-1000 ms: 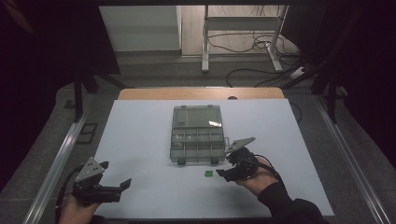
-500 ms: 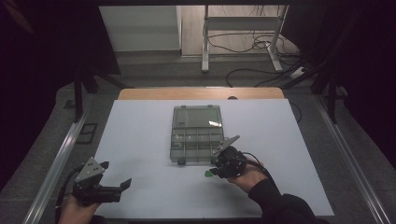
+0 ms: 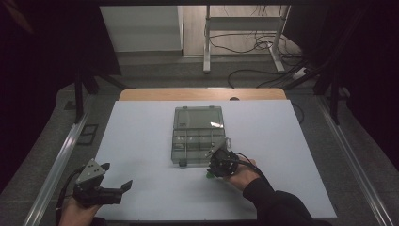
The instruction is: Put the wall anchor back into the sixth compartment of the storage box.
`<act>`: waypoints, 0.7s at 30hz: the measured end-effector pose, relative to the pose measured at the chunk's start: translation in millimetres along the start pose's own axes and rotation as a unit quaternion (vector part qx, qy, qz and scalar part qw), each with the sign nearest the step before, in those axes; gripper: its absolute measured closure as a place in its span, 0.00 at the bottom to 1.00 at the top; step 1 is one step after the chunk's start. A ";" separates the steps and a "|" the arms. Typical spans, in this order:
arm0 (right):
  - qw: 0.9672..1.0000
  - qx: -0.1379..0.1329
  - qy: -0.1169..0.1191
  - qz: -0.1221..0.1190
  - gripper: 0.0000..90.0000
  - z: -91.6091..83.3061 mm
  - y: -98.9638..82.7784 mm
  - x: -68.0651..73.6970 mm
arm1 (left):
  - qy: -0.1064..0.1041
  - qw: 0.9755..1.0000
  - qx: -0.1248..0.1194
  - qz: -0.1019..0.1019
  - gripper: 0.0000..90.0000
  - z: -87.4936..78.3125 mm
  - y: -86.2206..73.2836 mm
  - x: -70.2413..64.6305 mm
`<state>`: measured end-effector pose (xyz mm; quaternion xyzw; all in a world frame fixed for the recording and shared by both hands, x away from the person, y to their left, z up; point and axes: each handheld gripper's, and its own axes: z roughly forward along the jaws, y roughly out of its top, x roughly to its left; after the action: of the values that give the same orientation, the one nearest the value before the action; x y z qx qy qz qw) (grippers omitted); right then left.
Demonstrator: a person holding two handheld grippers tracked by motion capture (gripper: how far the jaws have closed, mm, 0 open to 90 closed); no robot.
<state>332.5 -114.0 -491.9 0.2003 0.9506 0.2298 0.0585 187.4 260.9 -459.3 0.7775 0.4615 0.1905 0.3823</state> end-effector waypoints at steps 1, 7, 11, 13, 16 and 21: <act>1.000 0.003 0.000 0.000 0.87 1.0 0.1 -0.4 | 0.000 1.000 0.000 0.000 0.02 0.0 0.0 0.0; 1.000 0.014 0.005 -0.014 0.89 7.8 0.5 -0.5 | 0.000 1.000 0.000 0.000 0.02 0.0 0.0 0.0; 1.000 0.019 0.001 -0.024 0.89 11.2 0.6 -0.1 | 0.000 1.000 0.000 -0.001 0.02 0.0 0.0 0.2; 1.000 0.018 -0.002 -0.026 0.89 11.5 1.3 -0.4 | 0.000 1.000 0.000 -0.002 0.02 0.1 -0.1 0.4; 1.000 0.017 0.005 -0.025 0.90 13.2 1.4 0.0 | 0.000 1.000 0.000 -0.002 0.02 0.1 -0.1 0.4; 0.999 0.029 0.002 -0.022 0.92 15.4 1.2 -0.1 | 0.000 1.000 0.001 -0.003 0.02 0.1 -0.1 0.5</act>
<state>336.1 -106.7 -505.0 0.1801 0.9613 0.2008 0.0560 187.7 261.3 -459.5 0.7763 0.4641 0.1891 0.3823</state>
